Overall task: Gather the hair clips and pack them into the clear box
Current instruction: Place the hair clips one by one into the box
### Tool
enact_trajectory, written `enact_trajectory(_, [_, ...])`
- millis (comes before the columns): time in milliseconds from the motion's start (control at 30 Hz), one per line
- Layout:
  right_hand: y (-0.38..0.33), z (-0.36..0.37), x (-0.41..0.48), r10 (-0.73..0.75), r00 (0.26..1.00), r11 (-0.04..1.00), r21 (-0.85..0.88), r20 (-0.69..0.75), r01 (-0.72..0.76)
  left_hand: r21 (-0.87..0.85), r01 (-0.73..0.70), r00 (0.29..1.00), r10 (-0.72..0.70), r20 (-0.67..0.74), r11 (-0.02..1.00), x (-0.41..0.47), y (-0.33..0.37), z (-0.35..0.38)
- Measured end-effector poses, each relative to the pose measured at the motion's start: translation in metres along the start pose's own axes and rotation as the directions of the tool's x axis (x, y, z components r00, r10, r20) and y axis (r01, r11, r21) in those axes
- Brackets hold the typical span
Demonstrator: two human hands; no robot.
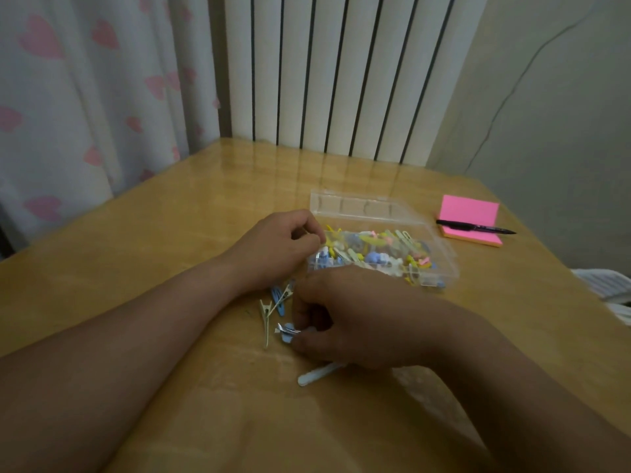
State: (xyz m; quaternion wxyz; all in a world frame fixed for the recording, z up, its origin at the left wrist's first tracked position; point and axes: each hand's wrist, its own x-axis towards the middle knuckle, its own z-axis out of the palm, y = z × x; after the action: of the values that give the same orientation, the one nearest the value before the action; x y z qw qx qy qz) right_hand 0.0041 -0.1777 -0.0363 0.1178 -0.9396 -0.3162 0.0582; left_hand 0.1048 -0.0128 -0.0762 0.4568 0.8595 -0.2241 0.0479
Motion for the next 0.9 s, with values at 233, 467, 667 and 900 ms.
enact_trajectory(233, [0.026,-0.034,-0.01,0.228,0.905,0.918,0.389,-0.359,-0.077,-0.042,-0.024,1.0,0.025,0.019,0.999,-0.001,0.0,-0.002])
enact_trajectory(467, [0.086,-0.038,-0.02,0.541,0.69,0.827,0.453,-0.481,-0.333,-0.003,-0.009,1.0,0.01,0.011,1.0,-0.002,0.001,-0.001])
enact_trajectory(667, [0.084,-0.021,-0.008,0.549,0.721,0.833,0.342,-0.422,-0.434,0.007,-0.005,1.0,0.005,0.014,1.0,-0.002,0.002,-0.001])
enact_trajectory(900, [0.083,-0.016,-0.004,0.54,0.731,0.84,0.316,-0.417,-0.44,-0.015,0.003,1.0,-0.003,0.021,1.0,-0.002,0.003,-0.001])
